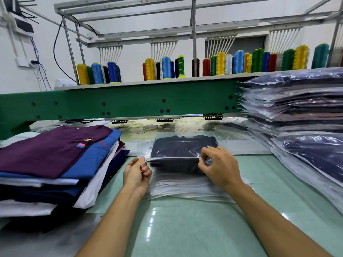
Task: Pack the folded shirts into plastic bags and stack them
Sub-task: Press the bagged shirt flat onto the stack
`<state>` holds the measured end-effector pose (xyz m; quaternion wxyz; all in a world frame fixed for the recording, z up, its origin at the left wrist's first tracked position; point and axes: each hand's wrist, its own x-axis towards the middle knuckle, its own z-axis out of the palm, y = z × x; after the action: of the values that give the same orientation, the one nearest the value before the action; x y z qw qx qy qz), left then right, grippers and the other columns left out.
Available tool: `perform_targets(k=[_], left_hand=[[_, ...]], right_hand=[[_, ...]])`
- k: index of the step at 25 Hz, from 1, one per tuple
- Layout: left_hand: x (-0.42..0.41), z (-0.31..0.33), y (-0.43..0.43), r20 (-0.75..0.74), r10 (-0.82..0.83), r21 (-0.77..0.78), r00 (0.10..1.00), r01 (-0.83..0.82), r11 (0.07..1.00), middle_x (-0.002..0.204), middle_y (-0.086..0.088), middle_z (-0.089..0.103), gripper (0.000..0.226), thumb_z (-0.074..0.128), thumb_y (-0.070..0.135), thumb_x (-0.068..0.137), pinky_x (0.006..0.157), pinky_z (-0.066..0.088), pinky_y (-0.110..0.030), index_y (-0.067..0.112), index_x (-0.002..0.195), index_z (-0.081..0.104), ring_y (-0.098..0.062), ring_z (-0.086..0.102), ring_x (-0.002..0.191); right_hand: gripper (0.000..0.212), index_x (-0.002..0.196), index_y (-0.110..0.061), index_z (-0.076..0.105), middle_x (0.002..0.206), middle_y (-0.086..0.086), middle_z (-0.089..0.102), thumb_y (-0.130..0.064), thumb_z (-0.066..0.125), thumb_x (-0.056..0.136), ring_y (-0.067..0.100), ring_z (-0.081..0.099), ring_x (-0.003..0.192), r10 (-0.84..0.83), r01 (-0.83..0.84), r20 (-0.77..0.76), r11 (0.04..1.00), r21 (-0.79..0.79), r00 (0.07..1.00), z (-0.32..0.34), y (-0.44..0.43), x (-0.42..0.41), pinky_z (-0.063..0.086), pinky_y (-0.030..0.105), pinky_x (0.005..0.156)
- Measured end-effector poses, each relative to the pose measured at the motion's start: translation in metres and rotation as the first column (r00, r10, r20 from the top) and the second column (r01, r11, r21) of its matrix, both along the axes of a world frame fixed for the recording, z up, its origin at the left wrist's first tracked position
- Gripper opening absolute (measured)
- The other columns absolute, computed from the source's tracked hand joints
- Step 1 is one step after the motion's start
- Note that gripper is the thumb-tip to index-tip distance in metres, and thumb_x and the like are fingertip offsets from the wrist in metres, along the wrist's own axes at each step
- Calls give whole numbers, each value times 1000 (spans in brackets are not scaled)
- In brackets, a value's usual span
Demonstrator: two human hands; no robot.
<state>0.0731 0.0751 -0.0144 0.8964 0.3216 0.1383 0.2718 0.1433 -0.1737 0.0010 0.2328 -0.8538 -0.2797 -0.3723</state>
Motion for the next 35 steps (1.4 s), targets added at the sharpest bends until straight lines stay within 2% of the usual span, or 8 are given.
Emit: perform_targets(k=[4,10,16,19,24,27,31,35], left_hand=[[-2,2,-1,-10,19,-14,1000,-20,1000,48,5,38,26,54,-3,100,35,29,-16,17,86,45,-5,35,38],[-5,3,-1,-34,19,1,999,-19,1000,50,4,38,28,56,-2,99,36,30,-16,16,82,42,-5,36,40],[-8,4,3,-49,6,-8,999,-6,1000,51,5,35,32,54,2,101,38,30,-15,17,77,39,-5,35,41],[-10,6,2,-69,1,-14,998,-2,1000,56,5,34,30,53,3,102,39,31,-14,17,77,42,-5,35,42],[-13,10,0,-63,48,-41,997,-50,998,53,5,34,33,53,3,102,39,30,-13,17,74,41,-4,36,41],[-14,11,2,-71,61,-58,996,-65,996,52,5,35,33,52,3,102,39,30,-13,16,73,42,-4,36,43],[-13,10,6,-81,68,-87,994,-75,993,51,6,37,25,50,5,103,39,32,-12,14,80,49,-4,38,41],[-13,10,9,-80,68,-134,995,-78,988,47,8,40,33,52,8,103,41,37,-11,16,72,45,-3,42,40]], right_hand=[[19,73,-26,49,68,-10,53,-32,65,83,17,46,72,-12,15,-59,999,41,998,0,-10,4,33,27,54],[17,73,-26,52,68,-13,56,-32,66,81,14,49,73,-38,48,-88,993,110,995,3,-21,10,38,25,51],[18,73,-25,47,60,-11,50,-31,63,79,13,49,68,-45,69,-102,968,239,994,1,-23,14,38,26,49],[19,76,-23,44,61,-8,54,-31,61,79,17,53,62,-38,74,-136,958,276,990,-1,-22,15,42,30,50],[31,72,-26,35,56,-8,48,-18,64,82,11,45,52,43,-7,-106,948,319,993,0,-21,14,36,30,45],[37,70,-27,33,57,-8,45,-12,64,84,11,40,52,97,-58,-95,935,350,991,2,-21,12,39,35,47],[43,69,-29,30,57,-12,43,-6,63,85,9,44,55,150,-119,-57,923,365,987,4,-20,10,33,20,48],[43,70,-28,32,61,-14,49,-2,62,86,6,48,60,184,-159,-25,903,400,983,4,-18,11,36,15,50]])
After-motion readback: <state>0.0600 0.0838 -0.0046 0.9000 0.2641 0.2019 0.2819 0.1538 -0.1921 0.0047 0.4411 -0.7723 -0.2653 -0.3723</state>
